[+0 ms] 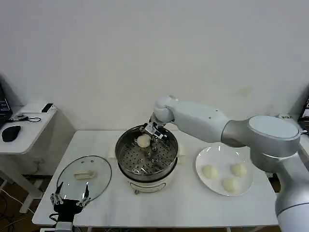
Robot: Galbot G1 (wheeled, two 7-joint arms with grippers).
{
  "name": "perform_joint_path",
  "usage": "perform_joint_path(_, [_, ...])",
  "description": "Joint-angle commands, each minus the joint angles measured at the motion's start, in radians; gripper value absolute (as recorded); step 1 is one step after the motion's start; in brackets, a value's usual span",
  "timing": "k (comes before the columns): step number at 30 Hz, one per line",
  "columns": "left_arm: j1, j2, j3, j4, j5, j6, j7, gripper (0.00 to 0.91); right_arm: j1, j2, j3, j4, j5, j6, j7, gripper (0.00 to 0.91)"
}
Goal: Take steamed baozi put them in steamer then cover it.
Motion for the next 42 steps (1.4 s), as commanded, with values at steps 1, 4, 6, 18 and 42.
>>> perform_joint_path(1, [0.001,-0.001,0.001,-0.002,0.0,0.0,-0.001,0.907,-0.008,0.012,-0.002,-0.024,-0.054,0.056,0.011,0.625])
perform_joint_path(4, [0.001,-0.001,0.002,-0.003,0.001,0.0,-0.001,0.907,-0.005,0.014,0.003,-0.029,-0.064,0.071,0.017,0.887])
perform_joint_path(6, [0.002,-0.002,0.003,-0.006,0.001,0.001,-0.002,0.907,0.0,0.01,0.011,-0.02,-0.062,0.076,0.025,0.907])
perform_joint_path(18, [0.003,-0.001,0.018,-0.014,0.002,0.002,-0.002,0.907,0.155,-0.107,-0.025,0.216,0.116,-0.023,-0.008,0.907])
perform_joint_path(42, [-0.071,0.087,0.024,0.03,-0.025,0.017,0.019,0.907,0.189,-0.855,-0.077,0.684,0.25,-0.573,-0.028,0.907])
